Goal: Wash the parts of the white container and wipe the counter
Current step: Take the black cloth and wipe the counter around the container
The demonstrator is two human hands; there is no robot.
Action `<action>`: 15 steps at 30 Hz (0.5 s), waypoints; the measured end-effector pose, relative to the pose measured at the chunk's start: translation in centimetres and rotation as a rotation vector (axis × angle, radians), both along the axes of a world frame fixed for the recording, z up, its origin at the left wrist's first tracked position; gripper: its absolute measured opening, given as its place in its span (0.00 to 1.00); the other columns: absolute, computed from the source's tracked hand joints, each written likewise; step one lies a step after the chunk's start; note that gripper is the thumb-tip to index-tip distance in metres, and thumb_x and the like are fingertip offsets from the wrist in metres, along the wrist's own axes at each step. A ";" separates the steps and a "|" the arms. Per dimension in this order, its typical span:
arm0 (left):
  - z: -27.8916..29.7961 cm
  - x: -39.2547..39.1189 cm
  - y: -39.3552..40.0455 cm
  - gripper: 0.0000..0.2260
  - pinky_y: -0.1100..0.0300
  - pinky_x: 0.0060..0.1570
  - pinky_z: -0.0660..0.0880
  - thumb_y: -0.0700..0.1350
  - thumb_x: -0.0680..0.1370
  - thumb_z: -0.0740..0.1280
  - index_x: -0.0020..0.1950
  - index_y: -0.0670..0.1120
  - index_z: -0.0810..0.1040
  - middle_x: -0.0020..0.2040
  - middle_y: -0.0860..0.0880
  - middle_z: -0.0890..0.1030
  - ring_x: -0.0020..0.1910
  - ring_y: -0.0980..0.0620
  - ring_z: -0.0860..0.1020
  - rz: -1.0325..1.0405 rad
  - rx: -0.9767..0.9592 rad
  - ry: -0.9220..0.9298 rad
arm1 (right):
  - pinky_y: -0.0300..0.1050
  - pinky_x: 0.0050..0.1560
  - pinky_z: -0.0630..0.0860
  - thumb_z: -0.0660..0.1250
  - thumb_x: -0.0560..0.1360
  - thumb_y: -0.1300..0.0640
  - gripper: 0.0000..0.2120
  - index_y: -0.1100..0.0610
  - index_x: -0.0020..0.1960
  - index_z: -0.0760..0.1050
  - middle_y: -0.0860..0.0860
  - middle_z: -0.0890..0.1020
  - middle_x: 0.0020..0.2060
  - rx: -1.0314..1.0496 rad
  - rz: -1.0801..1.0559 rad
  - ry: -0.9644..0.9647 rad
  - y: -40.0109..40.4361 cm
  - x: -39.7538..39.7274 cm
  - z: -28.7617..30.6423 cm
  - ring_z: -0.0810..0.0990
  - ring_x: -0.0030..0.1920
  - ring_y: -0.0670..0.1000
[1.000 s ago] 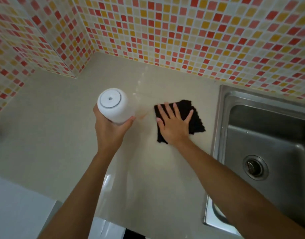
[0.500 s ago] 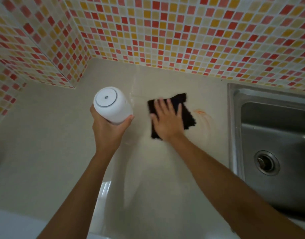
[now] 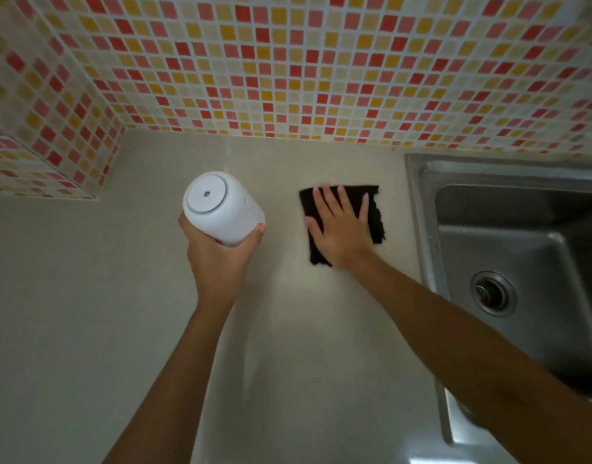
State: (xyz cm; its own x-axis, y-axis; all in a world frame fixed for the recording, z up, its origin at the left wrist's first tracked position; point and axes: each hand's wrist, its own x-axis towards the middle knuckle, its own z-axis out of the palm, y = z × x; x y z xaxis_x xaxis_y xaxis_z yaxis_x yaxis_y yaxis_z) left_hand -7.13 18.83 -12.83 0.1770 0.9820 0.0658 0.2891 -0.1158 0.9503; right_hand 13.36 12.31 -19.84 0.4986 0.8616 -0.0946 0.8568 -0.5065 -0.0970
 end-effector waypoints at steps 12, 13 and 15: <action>-0.4 1.3 -0.4 0.41 0.57 0.62 0.75 0.48 0.66 0.80 0.71 0.55 0.59 0.66 0.55 0.72 0.62 0.61 0.74 -0.020 0.017 -0.050 | 0.59 0.74 0.49 0.46 0.80 0.39 0.32 0.54 0.79 0.52 0.51 0.54 0.78 0.061 -0.037 0.100 -16.8 -13.1 0.3 0.51 0.78 0.56; -0.5 1.4 -0.4 0.41 0.59 0.62 0.75 0.47 0.66 0.80 0.71 0.52 0.59 0.66 0.55 0.72 0.62 0.62 0.74 -0.021 0.018 -0.060 | 0.59 0.75 0.48 0.47 0.80 0.39 0.31 0.54 0.79 0.52 0.51 0.55 0.78 0.071 -0.039 0.075 -14.8 -11.0 0.2 0.51 0.78 0.56; -0.6 1.6 -0.5 0.42 0.63 0.61 0.75 0.47 0.66 0.80 0.73 0.50 0.59 0.65 0.56 0.72 0.61 0.64 0.74 -0.031 0.019 -0.065 | 0.60 0.75 0.47 0.47 0.80 0.40 0.31 0.55 0.79 0.53 0.52 0.57 0.78 0.070 -0.115 0.031 -9.2 -5.1 0.0 0.53 0.77 0.57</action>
State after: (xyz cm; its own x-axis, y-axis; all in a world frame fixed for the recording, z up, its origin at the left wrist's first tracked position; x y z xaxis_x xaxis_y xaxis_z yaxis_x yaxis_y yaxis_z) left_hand -5.57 18.35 -13.46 0.2024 0.9745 0.0972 0.2228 -0.1425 0.9644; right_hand 8.21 3.15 -19.85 0.5920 0.8041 -0.0534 0.7896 -0.5921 -0.1613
